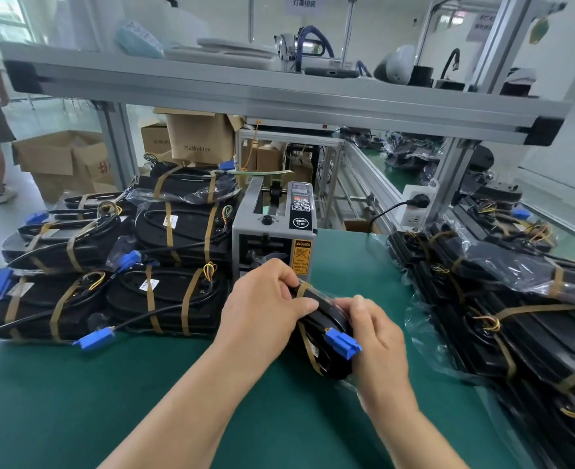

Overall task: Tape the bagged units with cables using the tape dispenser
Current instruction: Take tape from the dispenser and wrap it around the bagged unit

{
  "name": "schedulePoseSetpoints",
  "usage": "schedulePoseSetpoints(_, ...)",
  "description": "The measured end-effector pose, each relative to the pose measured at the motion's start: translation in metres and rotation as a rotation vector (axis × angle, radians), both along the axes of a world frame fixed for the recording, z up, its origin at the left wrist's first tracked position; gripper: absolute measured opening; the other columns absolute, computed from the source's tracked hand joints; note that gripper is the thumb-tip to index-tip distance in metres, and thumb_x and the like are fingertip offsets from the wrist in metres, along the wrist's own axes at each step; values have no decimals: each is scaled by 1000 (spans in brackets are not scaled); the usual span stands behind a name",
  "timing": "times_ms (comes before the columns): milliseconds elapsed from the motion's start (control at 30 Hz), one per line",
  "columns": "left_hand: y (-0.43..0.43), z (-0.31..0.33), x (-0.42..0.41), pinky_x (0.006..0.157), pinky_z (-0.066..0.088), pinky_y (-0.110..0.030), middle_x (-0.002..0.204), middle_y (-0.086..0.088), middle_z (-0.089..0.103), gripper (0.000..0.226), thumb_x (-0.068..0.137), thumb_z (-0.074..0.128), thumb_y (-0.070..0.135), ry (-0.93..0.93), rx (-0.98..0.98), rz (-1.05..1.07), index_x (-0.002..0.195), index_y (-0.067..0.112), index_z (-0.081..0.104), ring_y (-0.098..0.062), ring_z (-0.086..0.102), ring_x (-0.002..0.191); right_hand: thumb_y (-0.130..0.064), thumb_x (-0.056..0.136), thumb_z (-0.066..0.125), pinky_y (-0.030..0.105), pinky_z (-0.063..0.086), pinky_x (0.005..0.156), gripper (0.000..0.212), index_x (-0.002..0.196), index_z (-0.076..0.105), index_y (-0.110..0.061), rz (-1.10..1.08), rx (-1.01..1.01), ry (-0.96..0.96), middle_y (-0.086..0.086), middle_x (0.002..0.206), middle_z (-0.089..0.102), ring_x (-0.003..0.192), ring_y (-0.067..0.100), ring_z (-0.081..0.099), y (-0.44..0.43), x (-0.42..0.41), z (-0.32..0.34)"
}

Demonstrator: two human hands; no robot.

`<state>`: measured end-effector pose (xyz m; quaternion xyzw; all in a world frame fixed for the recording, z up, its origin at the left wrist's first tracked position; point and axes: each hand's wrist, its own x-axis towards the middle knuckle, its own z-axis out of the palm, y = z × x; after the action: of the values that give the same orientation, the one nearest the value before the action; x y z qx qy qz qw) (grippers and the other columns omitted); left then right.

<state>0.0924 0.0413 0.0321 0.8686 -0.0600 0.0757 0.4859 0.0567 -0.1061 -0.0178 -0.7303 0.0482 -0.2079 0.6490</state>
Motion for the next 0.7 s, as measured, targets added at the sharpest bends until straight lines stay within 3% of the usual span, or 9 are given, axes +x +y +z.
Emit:
schedulePoseSetpoints(100, -2, -5, -5, 64, 46, -28, 69, 14, 55, 22, 81, 77, 33, -11, 3, -13, 86, 36, 56, -6, 53, 64, -36, 93, 68, 10, 46, 59, 19, 77, 75, -27, 117, -187, 115, -7, 76, 74, 66, 1, 64, -16, 10, 25)
schedulePoseSetpoints(200, -2, -14, -10, 68, 47, -24, 79, 12, 57, 18, 88, 68, 27, -31, -14, -23, 89, 39, 54, -4, 52, 67, -34, 88, 71, 11, 45, 70, 6, 91, 75, -30, 206, -524, 206, -18, 86, 75, 80, -7, 66, -20, 25, 48)
schedulePoseSetpoints(300, 2, -19, -12, 62, 43, -14, 85, 22, 64, 25, 94, 59, 22, 29, -145, -25, 87, 46, 53, 2, 62, 73, -38, 91, 68, 16, 41, 80, 24, 112, 71, -29, 279, -799, 233, -16, 106, 72, 99, 2, 63, -9, 40, 61)
schedulePoseSetpoints(433, 10, -25, -13, 69, 47, -25, 79, 21, 69, 25, 94, 61, 17, 109, -298, 10, 82, 38, 57, 3, 68, 76, -44, 95, 60, 25, 45, 89, 32, 120, 68, -26, 332, -943, 272, -7, 115, 70, 108, 13, 61, 8, 56, 72)
schedulePoseSetpoints(533, 19, -24, -9, 70, 51, -27, 72, 14, 71, 22, 90, 65, 19, 119, -349, 28, 79, 38, 64, 2, 68, 69, -47, 96, 57, 33, 50, 89, 31, 106, 69, -21, 390, -971, 317, -4, 103, 71, 98, 16, 63, 14, 65, 75)
schedulePoseSetpoints(633, 34, -20, 10, 54, 45, -19, 57, 12, 64, 14, 86, 66, 28, 113, -483, 189, 76, 36, 70, 2, 57, 50, -43, 101, 49, 38, 50, 81, 31, 91, 61, -16, 406, -1054, 317, 2, 91, 67, 87, 24, 61, 15, 63, 73)
schedulePoseSetpoints(700, 41, -20, 31, 51, 42, -19, 53, 13, 60, 11, 89, 66, 24, 190, -617, 283, 81, 26, 73, -1, 51, 48, -43, 103, 43, 40, 49, 79, 33, 84, 53, -18, 365, -1119, 305, 3, 86, 63, 84, 28, 59, 12, 60, 70)
